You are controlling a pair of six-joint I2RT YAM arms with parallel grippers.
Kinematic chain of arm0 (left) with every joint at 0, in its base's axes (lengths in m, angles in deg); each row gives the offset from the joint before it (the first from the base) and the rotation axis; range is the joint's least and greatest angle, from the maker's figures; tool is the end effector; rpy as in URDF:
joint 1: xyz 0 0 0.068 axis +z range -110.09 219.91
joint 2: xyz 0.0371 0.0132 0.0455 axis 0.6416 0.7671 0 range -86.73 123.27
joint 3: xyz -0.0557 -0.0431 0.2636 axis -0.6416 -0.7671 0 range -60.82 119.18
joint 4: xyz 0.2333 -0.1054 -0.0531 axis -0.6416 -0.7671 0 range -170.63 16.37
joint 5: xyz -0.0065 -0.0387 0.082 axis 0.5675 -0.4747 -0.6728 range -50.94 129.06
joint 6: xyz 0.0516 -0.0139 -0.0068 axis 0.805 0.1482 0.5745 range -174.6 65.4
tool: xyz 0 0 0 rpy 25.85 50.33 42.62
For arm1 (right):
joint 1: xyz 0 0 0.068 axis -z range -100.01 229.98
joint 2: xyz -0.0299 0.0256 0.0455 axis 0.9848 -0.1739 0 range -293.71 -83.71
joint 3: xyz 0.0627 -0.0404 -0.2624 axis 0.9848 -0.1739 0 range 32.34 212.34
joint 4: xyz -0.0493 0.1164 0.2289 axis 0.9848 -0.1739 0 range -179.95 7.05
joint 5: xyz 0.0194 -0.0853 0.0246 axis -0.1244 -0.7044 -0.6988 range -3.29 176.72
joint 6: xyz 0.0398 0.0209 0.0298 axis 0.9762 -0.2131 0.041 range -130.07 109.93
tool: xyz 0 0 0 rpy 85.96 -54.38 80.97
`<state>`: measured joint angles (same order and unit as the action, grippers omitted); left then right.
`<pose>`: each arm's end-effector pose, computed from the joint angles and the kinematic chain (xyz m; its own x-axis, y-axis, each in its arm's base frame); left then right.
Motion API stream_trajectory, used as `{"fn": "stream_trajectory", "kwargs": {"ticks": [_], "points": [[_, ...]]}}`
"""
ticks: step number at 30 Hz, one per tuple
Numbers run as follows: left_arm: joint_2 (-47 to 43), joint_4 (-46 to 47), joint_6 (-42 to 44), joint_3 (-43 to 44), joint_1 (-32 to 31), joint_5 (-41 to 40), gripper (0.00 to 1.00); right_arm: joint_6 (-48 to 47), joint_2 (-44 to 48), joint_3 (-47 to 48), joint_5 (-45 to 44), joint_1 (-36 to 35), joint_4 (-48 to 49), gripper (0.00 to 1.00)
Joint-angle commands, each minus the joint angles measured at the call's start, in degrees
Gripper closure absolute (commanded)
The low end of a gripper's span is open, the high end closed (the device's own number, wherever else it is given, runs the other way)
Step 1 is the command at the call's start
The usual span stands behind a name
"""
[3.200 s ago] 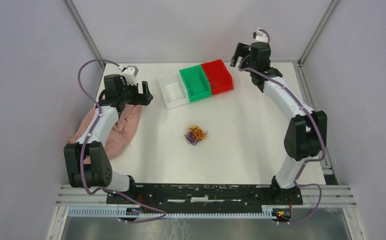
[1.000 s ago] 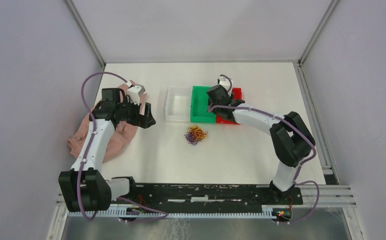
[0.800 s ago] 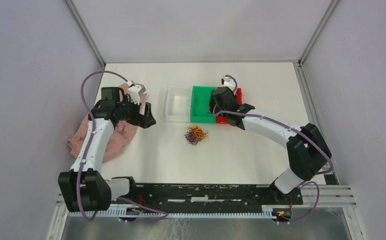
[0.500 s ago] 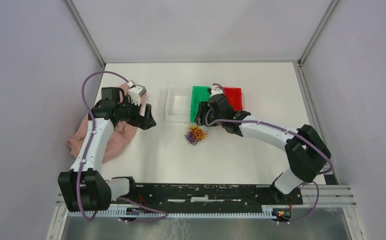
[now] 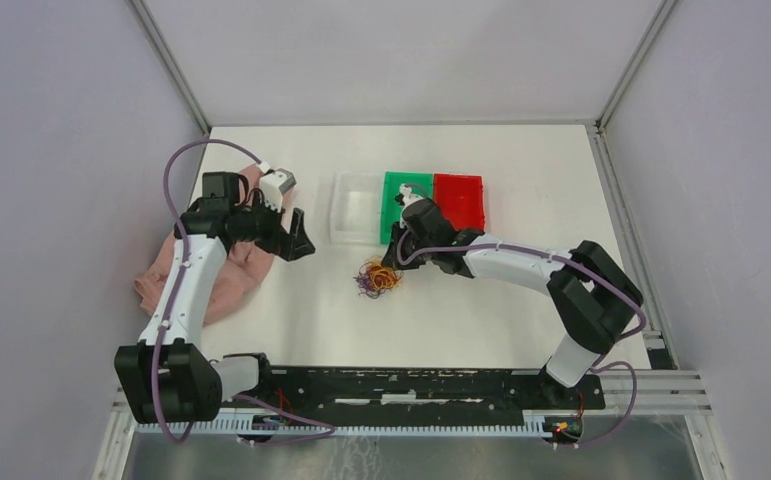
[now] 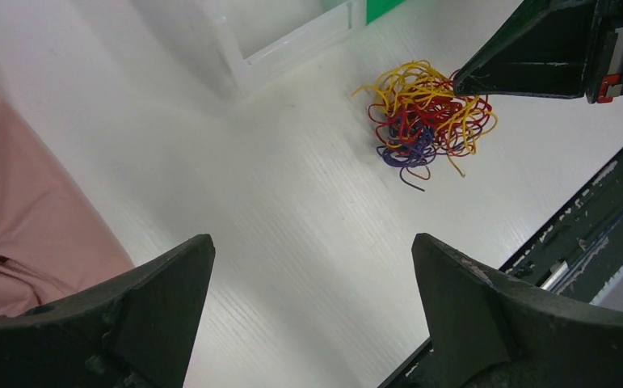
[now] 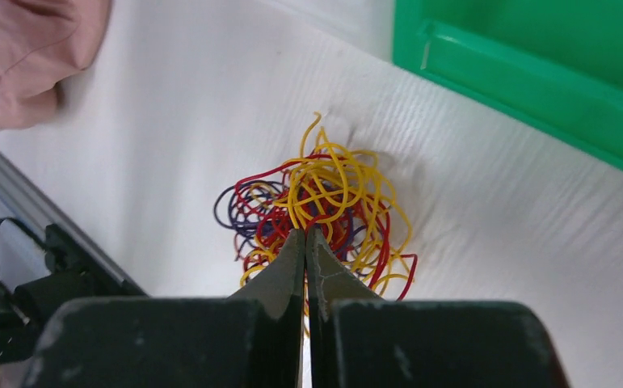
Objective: Untangle the cables
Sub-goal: Untie the cable.
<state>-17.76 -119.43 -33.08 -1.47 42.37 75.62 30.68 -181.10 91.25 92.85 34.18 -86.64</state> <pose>0.2358 -0.0109 0.2937 -0.6540 0.2668 -0.7079 0.5839 0.7730 -0.2480 0.2511 0.2638 0.1964 -0.8558 0.0507 -0.5148 -0.2765 0.7961 0.5383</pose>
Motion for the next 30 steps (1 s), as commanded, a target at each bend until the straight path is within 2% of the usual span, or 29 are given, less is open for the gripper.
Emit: {"fn": "stream_trajectory", "kwargs": {"ticks": [1,4,7,13,20,25,30], "points": [[-1.7,-1.9,4.1,0.8,-1.2,5.8,0.01,0.5,7.0,-1.5,4.4,-2.3,4.0,1.0],[-2.9,-2.3,5.5,-2.0,-2.7,7.5,0.01,1.2,9.5,-2.8,5.5,-3.5,4.7,1.0],[-4.2,-2.3,5.6,-4.1,-6.8,8.1,0.0,0.9,11.4,-3.7,7.2,-4.9,7.2,1.0],[-4.7,1.9,2.0,-6.1,-14.0,9.8,0.03,2.2,12.6,-3.8,10.0,-5.9,11.2,1.0],[-4.4,2.5,1.8,-6.3,-15.7,14.6,0.17,6.4,12.9,-2.9,12.4,-6.0,16.3,1.0],[-5.3,2.5,3.6,-5.6,-16.0,15.0,0.31,11.1,12.1,-3.2,16.2,-6.0,22.9,1.0],[-4.6,2.4,4.1,-4.9,-15.9,15.6,0.37,15.3,10.9,-4.1,19.9,-6.0,29.6,1.0]]}}
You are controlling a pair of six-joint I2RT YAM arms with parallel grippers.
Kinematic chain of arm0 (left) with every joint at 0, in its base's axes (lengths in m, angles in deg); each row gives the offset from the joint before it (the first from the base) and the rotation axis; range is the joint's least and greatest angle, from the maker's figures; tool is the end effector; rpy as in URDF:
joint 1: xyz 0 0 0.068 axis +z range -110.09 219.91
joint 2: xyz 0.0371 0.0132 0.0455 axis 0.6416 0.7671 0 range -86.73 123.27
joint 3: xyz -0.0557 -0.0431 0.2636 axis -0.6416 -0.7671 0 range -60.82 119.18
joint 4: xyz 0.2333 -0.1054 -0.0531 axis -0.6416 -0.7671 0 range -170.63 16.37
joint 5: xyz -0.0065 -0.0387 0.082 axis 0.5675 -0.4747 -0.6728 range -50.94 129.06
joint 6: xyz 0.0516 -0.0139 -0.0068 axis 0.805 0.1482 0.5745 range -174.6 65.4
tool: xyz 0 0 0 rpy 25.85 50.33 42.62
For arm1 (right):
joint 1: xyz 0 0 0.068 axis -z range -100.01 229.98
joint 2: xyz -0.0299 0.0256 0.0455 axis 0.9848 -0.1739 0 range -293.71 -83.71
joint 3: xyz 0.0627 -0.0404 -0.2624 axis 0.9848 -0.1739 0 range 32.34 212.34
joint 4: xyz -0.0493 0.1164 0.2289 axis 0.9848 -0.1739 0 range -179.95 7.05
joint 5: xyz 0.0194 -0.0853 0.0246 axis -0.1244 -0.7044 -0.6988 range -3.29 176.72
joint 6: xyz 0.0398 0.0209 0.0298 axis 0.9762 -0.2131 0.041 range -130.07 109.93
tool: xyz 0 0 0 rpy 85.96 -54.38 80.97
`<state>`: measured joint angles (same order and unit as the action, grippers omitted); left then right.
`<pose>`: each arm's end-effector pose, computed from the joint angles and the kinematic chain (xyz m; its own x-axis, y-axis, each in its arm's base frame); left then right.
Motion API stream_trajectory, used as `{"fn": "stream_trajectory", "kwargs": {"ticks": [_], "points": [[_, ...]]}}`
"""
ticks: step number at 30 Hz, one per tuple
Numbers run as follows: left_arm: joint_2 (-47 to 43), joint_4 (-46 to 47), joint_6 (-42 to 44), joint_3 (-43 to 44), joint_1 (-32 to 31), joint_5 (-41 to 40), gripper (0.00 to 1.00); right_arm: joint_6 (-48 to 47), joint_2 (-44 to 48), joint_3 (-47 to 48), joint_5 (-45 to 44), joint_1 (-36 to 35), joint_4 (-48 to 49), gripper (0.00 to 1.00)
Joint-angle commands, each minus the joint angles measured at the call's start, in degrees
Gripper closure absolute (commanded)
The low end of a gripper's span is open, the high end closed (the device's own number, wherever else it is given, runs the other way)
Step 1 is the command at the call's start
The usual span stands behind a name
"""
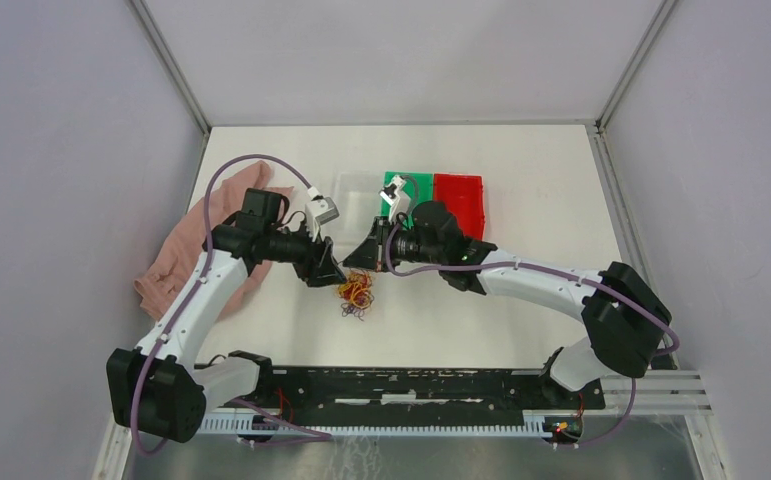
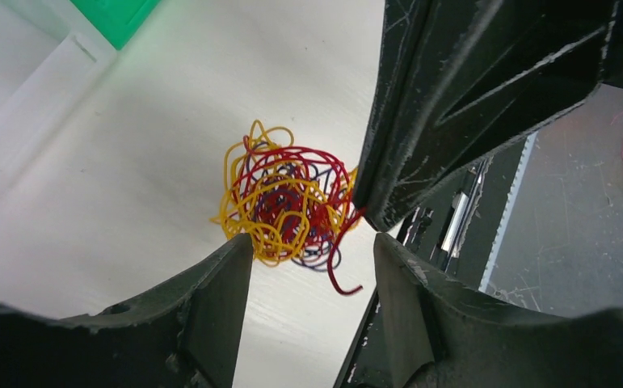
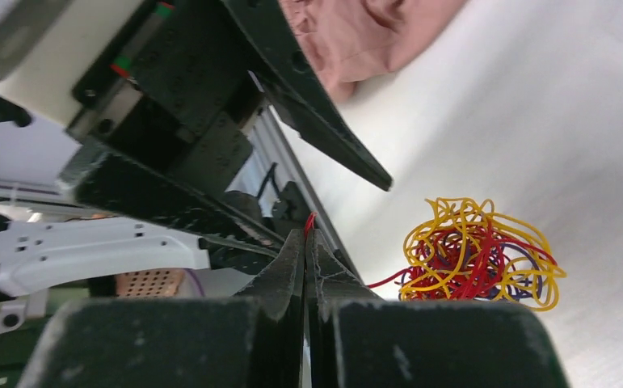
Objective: Untangle the cables
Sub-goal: Untie the cable.
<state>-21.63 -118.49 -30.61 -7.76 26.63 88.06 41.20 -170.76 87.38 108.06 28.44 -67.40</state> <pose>0.2023 -0.0752 0.2790 -0.5205 0.3969 -0.7560 0.8356 0.4187 -0.3556 0.2067 0.2811 0.2678 -0.8485 0.0998 -0.5197 -0.4549 0.3643 0.8127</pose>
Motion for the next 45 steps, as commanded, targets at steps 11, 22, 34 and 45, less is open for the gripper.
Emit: {"fn": "stream_trajectory", "kwargs": {"ticks": [11,22,34,45], "points": [[-1.1,-1.6,2.1,5.1,-0.3,4.3,0.97,4.2,2.0,-0.4,5.4,-0.2,8.6,1.0],[-5.8,-6.4,7.7,0.5,-0.3,12.7,0.31,7.7,3.8,0.0,5.8,-0.1,11.9,1.0],[-19.7,19.8,-11.1,-6.1,-0.3,5.2,0.35,18.2,3.3,2.6,5.5,-0.1,22.7,1.0],[-23.7,36.0,-24.8,-13.5,-0.3,1.5,0.54,23.9,2.3,4.2,4.7,-0.1,28.0,1.0]]}}
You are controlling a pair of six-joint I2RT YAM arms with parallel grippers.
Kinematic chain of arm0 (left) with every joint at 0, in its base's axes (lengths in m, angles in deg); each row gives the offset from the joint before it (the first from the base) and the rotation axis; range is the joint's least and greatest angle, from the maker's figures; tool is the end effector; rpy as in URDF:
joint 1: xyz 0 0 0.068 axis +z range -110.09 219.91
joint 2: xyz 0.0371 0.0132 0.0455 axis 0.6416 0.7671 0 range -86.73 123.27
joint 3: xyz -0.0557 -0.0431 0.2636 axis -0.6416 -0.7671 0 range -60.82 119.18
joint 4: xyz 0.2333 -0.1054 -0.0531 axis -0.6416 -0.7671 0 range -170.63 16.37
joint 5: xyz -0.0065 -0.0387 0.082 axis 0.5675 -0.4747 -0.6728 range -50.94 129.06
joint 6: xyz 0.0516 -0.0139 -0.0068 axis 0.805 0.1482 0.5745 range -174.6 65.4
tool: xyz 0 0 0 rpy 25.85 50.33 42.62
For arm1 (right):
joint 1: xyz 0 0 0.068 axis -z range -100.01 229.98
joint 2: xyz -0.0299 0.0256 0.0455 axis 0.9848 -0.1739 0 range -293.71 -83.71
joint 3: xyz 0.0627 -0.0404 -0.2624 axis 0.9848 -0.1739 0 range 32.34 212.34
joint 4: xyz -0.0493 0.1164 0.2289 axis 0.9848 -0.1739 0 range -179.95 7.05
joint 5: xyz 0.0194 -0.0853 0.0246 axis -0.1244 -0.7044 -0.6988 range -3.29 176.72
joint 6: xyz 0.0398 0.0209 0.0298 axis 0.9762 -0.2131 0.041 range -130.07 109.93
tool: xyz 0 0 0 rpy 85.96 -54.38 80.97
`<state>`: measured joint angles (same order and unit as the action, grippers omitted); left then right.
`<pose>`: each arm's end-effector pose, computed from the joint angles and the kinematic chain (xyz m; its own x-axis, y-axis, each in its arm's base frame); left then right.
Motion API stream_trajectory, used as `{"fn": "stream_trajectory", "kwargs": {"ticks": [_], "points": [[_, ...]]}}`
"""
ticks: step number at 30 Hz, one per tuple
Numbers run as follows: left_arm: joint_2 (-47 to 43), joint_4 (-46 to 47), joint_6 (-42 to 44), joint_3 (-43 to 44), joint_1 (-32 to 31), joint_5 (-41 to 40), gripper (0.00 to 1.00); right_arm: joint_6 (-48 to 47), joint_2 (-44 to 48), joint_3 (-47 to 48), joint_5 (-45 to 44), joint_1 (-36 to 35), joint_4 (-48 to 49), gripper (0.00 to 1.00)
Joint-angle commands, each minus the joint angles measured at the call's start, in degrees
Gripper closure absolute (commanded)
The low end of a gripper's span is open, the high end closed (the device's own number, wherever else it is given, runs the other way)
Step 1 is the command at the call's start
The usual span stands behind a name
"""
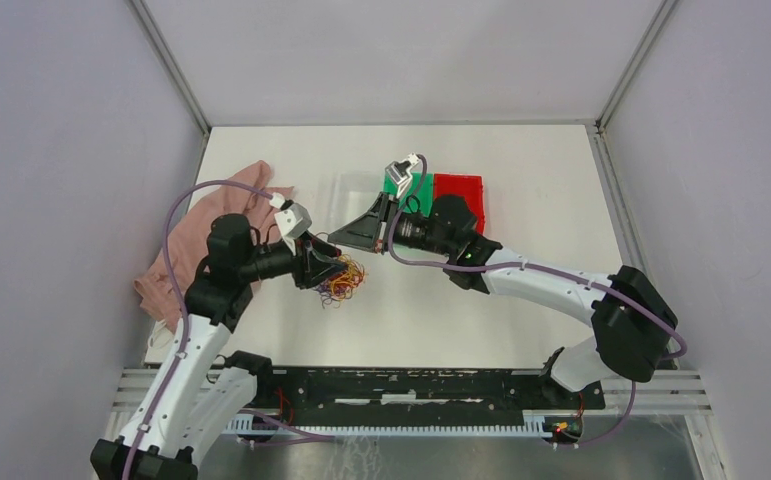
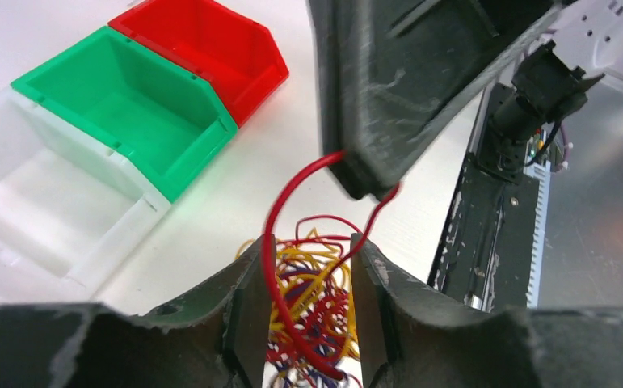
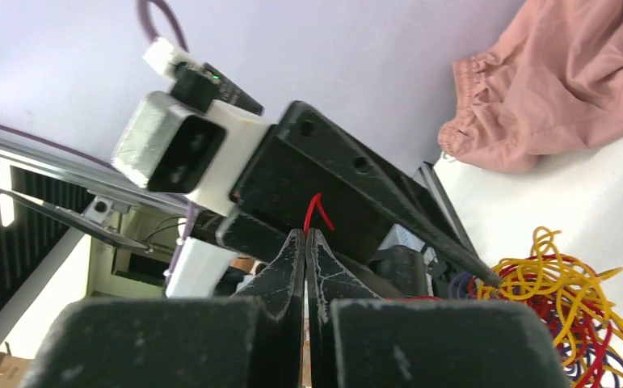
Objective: Untangle the cables
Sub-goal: Untie the cable.
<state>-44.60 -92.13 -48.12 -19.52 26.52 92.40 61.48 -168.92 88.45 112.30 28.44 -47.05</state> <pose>0.1490 -0.0647 0.3155 -0.2212 0.1219 -0.9676 0.9054 0.3943 -0.1573 0.2034 0.2809 0.3224 -0.8996 0.2429 -0.3629 -0.3779 -0.0169 0.9257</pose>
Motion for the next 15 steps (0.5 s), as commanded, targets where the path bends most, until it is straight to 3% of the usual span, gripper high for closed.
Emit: {"fn": "stream_trajectory", "kwargs": {"ticks": [1,3,9,11,12,15], "points": [[-0.9,10.8,-7.9,-2.3,-0.2,-3.6,0.56,4.1,0.3,3.4,0.5,-0.1,8.1,1.0],[-1.1,13.1,-9.1,-2.8,-0.2,-4.8,0.61,4.5,0.0,3.7,0.6,-0.3,8.7,1.0],[0.3,13.6,-11.6,-0.6,-0.2,-0.8,0.96,3.9,0.4,3.0,0.2,-0.5,8.2,1.0],[0.4,12.6,-12.3,0.1,-0.3,1.0,0.97,3.1,0.6,2.7,0.2,-0.4,7.8,0.99],[0.2,12.4,-12.9,0.1,-0.2,1.7,0.97,2.6,0.7,2.5,0.3,-0.5,7.2,0.91],[-0.6,12.4,-14.9,0.3,-0.3,3.3,0.97,-1.3,2.8,0.8,-0.2,-0.1,4.1,0.4]]}}
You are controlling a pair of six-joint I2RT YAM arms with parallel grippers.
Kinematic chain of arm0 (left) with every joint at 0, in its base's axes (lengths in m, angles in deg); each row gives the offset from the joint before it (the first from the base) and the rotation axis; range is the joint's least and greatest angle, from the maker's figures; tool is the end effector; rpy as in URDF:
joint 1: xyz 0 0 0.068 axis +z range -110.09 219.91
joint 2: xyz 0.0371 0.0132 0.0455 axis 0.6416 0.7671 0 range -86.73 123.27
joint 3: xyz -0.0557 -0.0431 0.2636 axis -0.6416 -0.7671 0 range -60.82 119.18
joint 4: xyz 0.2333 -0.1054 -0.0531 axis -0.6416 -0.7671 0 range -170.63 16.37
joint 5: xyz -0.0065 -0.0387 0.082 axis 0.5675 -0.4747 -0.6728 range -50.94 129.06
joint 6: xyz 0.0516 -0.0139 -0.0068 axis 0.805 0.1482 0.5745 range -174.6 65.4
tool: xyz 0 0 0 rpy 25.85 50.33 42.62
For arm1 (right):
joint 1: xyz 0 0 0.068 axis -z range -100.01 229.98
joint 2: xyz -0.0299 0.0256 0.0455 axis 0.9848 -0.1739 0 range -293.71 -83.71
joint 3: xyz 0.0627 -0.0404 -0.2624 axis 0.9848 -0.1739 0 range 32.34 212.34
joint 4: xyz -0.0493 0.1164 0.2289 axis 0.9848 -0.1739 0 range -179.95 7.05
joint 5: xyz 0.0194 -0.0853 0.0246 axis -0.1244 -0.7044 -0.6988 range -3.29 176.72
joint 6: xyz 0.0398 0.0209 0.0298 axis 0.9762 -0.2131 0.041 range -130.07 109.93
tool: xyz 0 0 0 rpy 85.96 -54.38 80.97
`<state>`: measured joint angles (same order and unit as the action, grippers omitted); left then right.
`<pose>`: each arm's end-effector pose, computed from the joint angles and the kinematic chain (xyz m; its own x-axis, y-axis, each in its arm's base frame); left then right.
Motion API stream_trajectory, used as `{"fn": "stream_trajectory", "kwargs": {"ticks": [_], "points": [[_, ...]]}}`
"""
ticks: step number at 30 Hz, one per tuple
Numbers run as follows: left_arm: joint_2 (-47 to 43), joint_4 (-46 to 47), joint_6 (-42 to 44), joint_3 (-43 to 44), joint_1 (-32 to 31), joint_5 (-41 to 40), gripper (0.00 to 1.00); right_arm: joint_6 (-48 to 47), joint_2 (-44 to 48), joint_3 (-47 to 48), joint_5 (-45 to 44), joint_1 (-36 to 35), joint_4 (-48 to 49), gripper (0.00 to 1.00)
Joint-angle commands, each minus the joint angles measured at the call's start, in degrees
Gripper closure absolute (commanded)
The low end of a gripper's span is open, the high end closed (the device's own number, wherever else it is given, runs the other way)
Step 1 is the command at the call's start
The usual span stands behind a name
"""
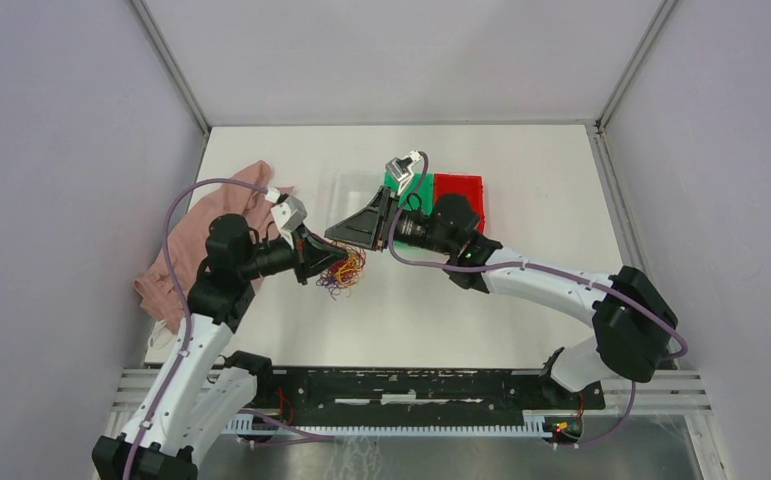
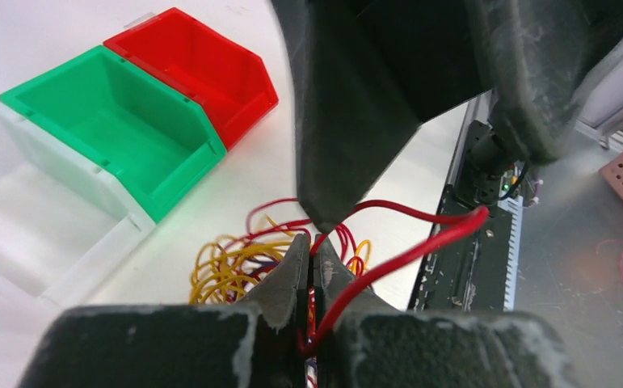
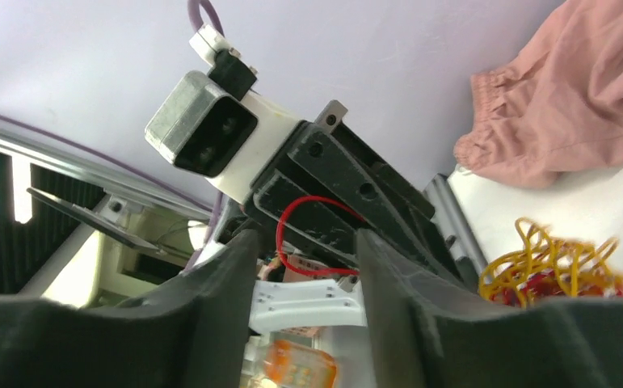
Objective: Untangle the cables
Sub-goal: Untie the cable.
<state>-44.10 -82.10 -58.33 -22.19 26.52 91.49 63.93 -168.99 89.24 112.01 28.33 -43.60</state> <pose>0.1567 -0.0662 0.3144 -0.2678 0.0229 -0.9632 0.8785 0.4163 -0.2343 0.2030 0.2813 0.3332 -0.8992 0.2641 -0.3489 -0.3808 -0.0797 0.9212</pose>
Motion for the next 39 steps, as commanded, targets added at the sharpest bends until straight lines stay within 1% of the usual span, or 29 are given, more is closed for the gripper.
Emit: {"fn": "stream_trajectory", "kwargs": {"ticks": [1,2,3,4,9,11,14,16,19,23,26,29,31,33,35,37,39], "points": [[-1.3,2.3,-5.3,3.1,-0.2,4.7,0.97,-5.7,4.1,-1.0,-0.6,0.3,-1.3,0.29],[-1.4,2.3,-6.1,3.3,-0.3,4.7,0.97,-7.8,5.8,-2.1,-1.2,0.6,-3.1,0.21],[-1.5,2.3,-6.8,3.6,-0.3,4.8,0.97,-9.7,7.6,-3.5,-1.9,0.9,-4.5,0.16],[-1.3,2.3,-7.7,3.8,-0.3,4.8,0.97,-11.7,9.3,-5.4,-2.3,1.4,-5.4,0.15],[-0.5,4.7,-14.9,4.6,-0.2,5.4,0.97,-27.4,17.6,-8.8,-2.8,1.6,-13.9,0.15],[-0.1,6.3,-18.2,4.7,-0.3,5.9,0.97,-32.4,19.4,-10.0,-1.3,1.6,-13.5,0.15],[0.4,9.0,-23.2,4.7,-0.4,6.6,0.97,-37.6,20.7,-10.7,-0.1,1.5,-11.3,0.19],[0.8,11.4,-27.2,4.7,-0.3,7.5,0.97,-40.1,20.7,-11.3,-0.7,1.5,-8.1,0.22],[1.8,13.5,-30.8,5.5,-0.4,8.4,0.97,-42.1,19.4,-11.4,0.2,1.5,-5.6,0.23],[2.7,14.1,-34.1,7.0,-0.7,10.2,0.97,-41.9,17.0,-11.4,1.6,1.1,-0.8,0.23],[3.0,14.2,-35.5,7.5,-1.1,10.4,0.97,-42.0,15.1,-10.7,1.7,-0.5,3.0,0.22],[3.2,14.2,-36.3,8.0,-1.4,10.5,0.97,-43.2,12.7,-9.1,1.5,-2.2,3.5,0.23],[3.4,14.2,-37.2,8.6,-1.5,10.6,0.97,-43.4,11.2,-8.4,0.7,-3.0,3.6,0.24],[3.7,14.2,-38.1,9.6,-1.5,10.8,0.97,-43.1,9.6,-8.1,-0.3,-3.6,4.1,0.28],[3.8,14.2,-38.9,10.3,-1.5,10.9,0.97,-42.3,8.5,-7.8,-1.3,-4.1,4.3,0.34],[3.8,14.2,-39.5,10.9,-1.7,10.9,0.97,-41.1,7.6,-7.8,-2.2,-4.2,4.1,0.44],[3.8,14.0,-39.9,11.4,-1.8,10.9,0.97,-40.1,6.9,-8.2,-2.8,-4.3,4.1,0.51]]}}
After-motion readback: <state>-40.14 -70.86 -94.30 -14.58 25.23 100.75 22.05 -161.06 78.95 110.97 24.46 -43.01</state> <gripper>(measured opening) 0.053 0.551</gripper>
